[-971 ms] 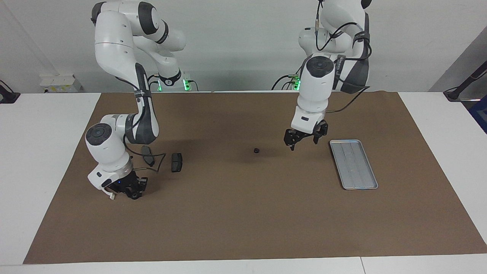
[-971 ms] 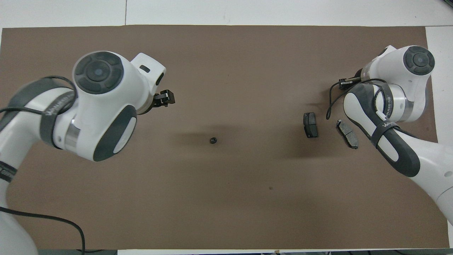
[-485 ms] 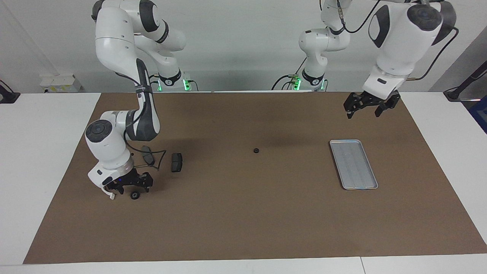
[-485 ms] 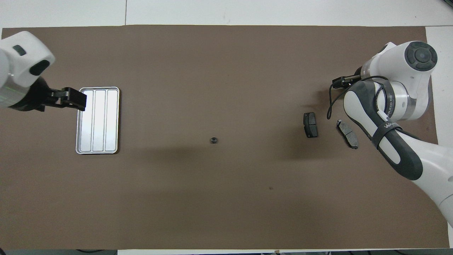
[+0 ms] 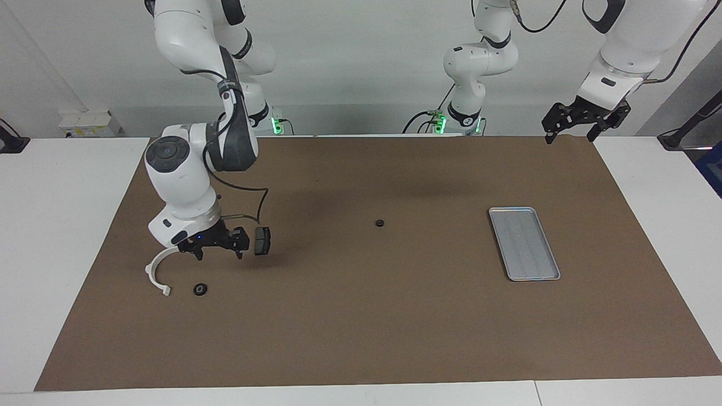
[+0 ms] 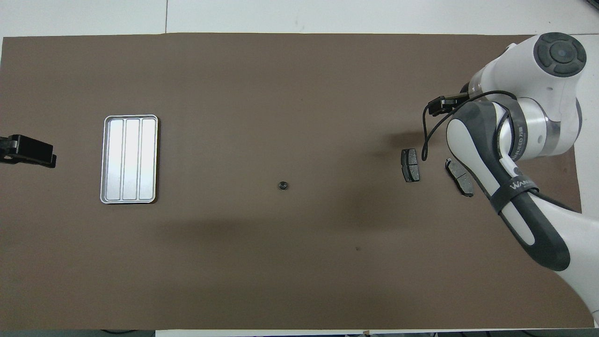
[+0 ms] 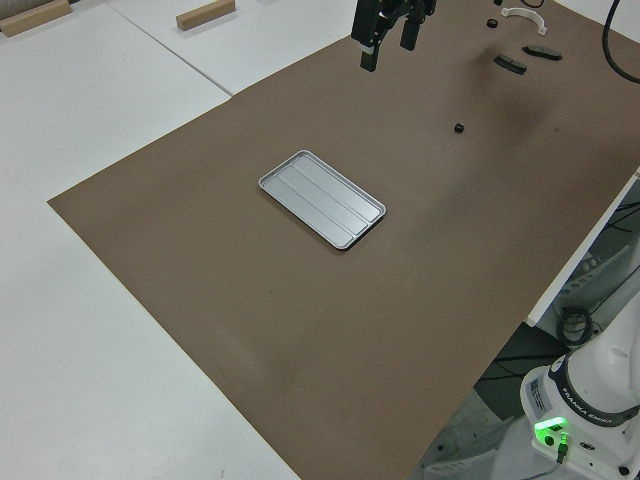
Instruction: Place bearing gear from tray to pile
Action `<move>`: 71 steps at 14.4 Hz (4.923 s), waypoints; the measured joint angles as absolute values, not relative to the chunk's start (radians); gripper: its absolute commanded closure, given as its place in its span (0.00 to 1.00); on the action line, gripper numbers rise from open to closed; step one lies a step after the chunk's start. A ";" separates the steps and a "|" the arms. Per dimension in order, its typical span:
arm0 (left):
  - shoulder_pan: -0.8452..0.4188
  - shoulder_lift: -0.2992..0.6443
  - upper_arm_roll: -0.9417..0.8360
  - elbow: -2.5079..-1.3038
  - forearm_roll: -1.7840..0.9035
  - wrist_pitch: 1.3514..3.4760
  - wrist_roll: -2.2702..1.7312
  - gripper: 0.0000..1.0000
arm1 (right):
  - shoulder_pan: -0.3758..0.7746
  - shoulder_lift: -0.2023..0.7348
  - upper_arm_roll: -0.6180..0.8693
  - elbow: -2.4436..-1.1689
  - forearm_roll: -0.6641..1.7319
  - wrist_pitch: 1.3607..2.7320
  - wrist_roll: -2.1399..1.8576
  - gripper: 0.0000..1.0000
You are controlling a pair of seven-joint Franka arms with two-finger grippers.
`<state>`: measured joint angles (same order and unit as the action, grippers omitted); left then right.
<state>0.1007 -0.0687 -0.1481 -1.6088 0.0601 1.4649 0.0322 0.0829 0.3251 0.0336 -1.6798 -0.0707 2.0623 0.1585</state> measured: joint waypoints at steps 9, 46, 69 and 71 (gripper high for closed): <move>0.100 -0.080 -0.152 -1.629 0.059 1.471 0.022 0.00 | 0.358 0.240 0.043 -1.676 -0.068 1.970 0.727 0.00; -0.088 -0.073 0.002 -1.592 0.005 1.504 -0.016 0.00 | 0.647 0.560 0.056 -1.648 -0.096 2.241 1.346 0.04; -0.089 -0.073 0.003 -1.594 0.004 1.495 -0.015 0.00 | 0.643 0.564 0.054 -1.641 -0.031 2.206 1.348 0.75; -0.089 -0.073 0.004 -1.594 0.004 1.495 -0.015 0.00 | 0.643 0.564 0.054 -1.641 -0.031 2.206 1.348 0.83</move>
